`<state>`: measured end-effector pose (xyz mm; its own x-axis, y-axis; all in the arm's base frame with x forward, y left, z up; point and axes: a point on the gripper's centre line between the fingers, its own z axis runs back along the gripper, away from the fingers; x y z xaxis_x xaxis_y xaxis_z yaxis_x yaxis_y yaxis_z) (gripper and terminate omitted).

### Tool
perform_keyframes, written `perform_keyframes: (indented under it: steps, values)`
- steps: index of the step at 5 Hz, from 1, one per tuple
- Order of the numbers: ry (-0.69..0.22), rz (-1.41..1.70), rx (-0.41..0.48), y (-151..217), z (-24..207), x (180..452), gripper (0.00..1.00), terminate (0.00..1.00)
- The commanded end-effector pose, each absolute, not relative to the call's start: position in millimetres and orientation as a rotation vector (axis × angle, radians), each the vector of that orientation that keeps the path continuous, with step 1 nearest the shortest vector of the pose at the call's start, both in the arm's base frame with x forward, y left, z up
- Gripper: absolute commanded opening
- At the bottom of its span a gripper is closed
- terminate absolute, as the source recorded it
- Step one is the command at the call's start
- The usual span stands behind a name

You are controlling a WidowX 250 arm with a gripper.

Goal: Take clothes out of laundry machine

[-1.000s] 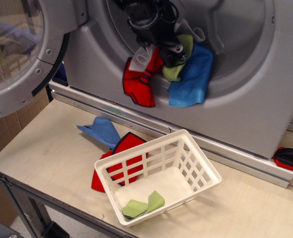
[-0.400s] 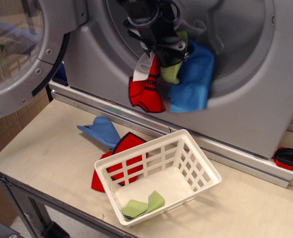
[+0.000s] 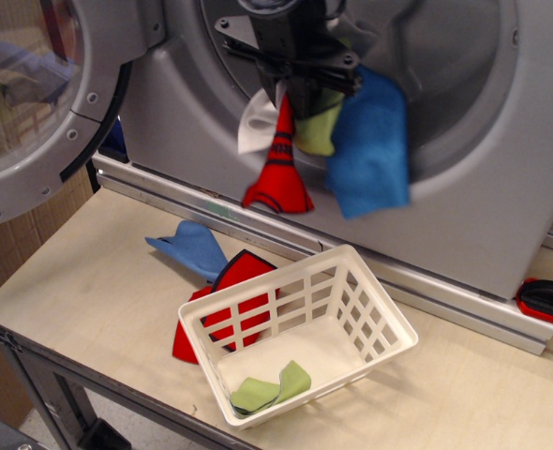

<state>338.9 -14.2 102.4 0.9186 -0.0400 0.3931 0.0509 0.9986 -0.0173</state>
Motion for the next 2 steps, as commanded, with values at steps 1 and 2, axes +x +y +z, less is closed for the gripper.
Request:
perform_keyframes:
  steps: [1,2]
  values:
    - [-0.344,-0.015,0.006,-48,113,262,0.0,0.0]
    - [-0.247,0.048,0.009,-54,108,232,0.0,0.0]
